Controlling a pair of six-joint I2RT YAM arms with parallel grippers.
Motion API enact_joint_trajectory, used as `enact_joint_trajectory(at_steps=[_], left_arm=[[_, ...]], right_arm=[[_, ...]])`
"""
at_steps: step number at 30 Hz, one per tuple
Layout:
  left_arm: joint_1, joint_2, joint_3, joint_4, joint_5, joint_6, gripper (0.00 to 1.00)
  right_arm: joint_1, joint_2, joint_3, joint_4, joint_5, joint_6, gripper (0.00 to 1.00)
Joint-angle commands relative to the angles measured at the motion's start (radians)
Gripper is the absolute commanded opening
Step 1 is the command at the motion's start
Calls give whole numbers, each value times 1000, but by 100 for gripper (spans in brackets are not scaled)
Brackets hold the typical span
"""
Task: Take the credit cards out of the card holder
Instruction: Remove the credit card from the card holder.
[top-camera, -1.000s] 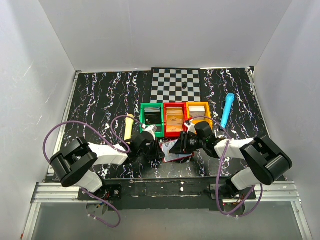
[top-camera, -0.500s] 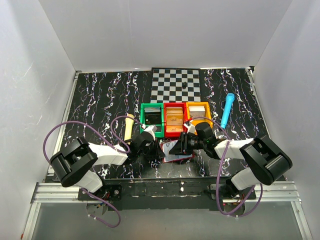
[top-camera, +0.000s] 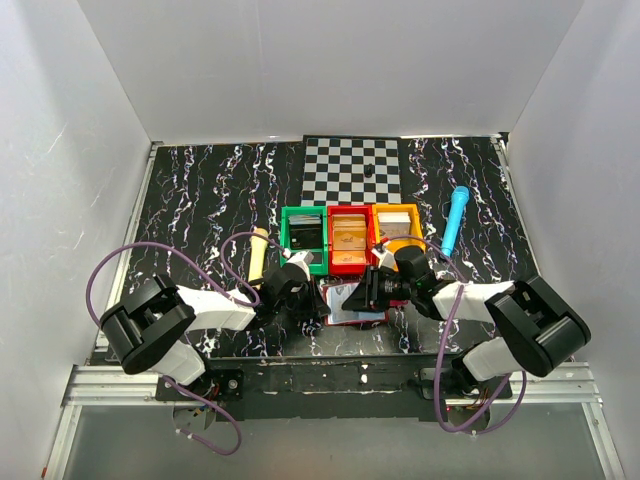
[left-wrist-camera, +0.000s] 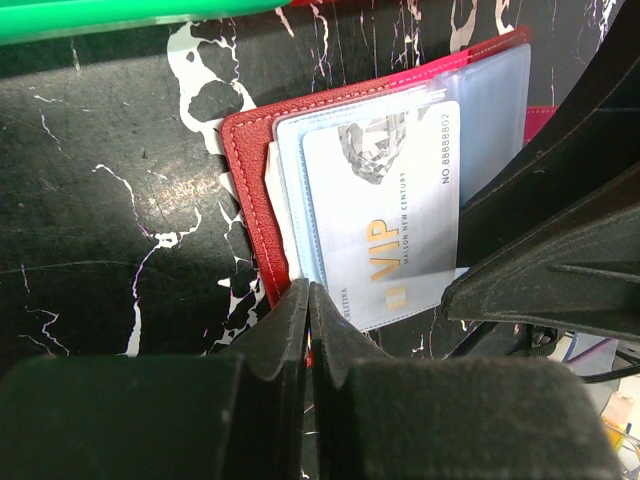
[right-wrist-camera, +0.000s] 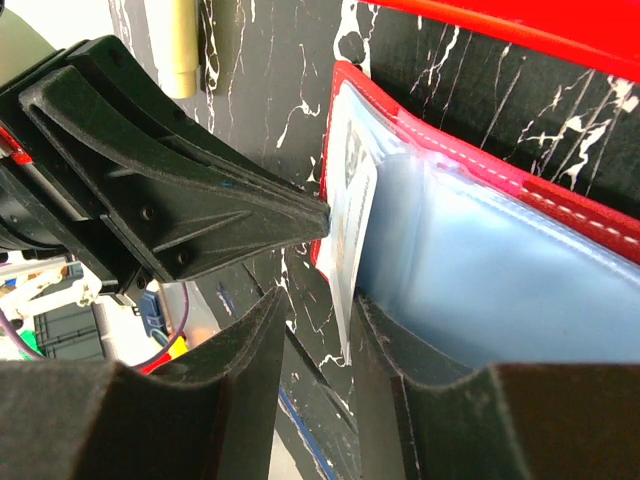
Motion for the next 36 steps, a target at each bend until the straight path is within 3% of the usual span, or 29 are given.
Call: enact_joint_trajectory(at_steps=[1, 36], left_arm=[[-1, 14, -20, -61, -46, 9, 0], [0, 35, -26, -61, -52, 5, 0]], right_arm=[[-8, -34, -5, 6, -27, -8, 39], [-52, -120, -10, -81, -36, -43, 34]])
